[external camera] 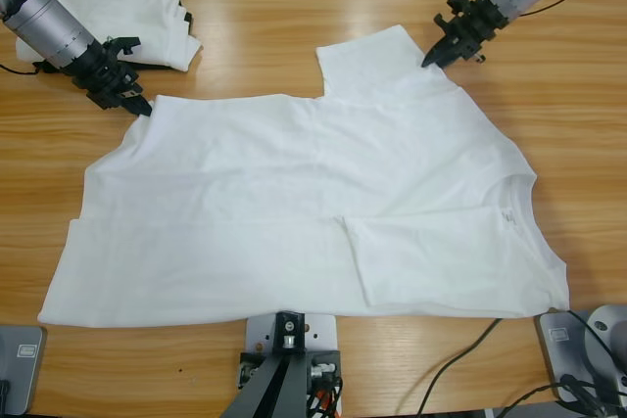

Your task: Fold clothes

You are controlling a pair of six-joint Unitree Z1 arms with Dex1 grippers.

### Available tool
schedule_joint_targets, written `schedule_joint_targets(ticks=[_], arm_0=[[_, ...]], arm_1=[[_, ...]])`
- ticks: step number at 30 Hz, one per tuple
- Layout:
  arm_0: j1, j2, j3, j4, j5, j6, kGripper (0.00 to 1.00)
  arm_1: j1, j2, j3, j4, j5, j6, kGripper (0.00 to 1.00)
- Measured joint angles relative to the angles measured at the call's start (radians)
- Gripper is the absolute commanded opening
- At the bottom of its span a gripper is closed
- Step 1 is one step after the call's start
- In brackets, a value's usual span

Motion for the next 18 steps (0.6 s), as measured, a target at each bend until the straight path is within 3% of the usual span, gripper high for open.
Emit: schedule_joint_targets(ticks=[2,18], arm_0=[[0.0,0.0,0.0,0.0,0.0,0.0,0.0],[0.0,-0.027,0.002,0.0,0.0,-0.005,0.0]], arm_1=[[0.001,0.005,0.0,0.0,0.008,-0.005,0.0],[0.001,0.009,0.018,-0.075,0.135,-0.176,0.0]])
